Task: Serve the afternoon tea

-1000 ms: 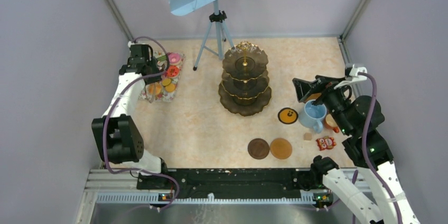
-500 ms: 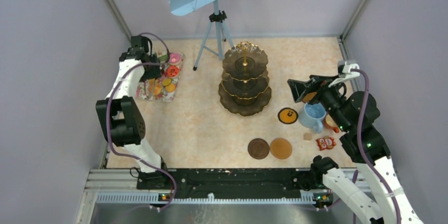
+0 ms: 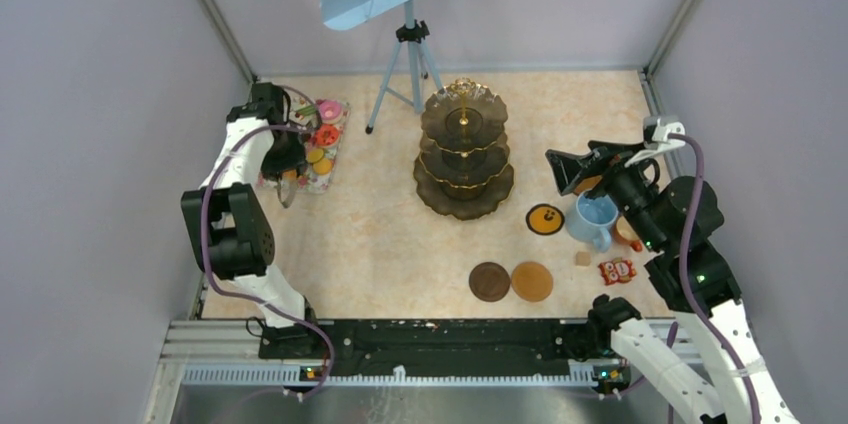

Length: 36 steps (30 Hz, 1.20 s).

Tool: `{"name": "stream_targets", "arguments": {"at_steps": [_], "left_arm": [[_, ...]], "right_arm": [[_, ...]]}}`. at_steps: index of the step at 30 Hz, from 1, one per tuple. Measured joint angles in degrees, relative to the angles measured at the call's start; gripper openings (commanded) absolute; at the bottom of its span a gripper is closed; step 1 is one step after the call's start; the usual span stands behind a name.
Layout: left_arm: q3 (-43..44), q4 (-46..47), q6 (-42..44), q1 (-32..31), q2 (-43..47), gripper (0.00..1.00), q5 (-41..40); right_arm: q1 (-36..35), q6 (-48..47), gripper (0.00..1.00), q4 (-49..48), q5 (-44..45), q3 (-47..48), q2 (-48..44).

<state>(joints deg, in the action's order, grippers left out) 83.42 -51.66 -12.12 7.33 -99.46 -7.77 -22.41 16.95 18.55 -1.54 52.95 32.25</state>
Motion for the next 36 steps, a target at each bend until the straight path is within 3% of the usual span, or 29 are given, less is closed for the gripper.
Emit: {"name": "stream_targets", "arguments": {"at_steps": [10,36], "left_arm": [[-7.8,-5.8,-2.6,0.0,10.4,0.62,-0.1],[-7.7,-3.5,-2.5,1.0,4.7,0.67,-0.5]], "right_arm": [[0.0,0.0,0.95,-0.7,-0.5,0.0,-0.8],[0.0,0.0,0.95,-1.4,-0.9,0.0,-1.5]]}}
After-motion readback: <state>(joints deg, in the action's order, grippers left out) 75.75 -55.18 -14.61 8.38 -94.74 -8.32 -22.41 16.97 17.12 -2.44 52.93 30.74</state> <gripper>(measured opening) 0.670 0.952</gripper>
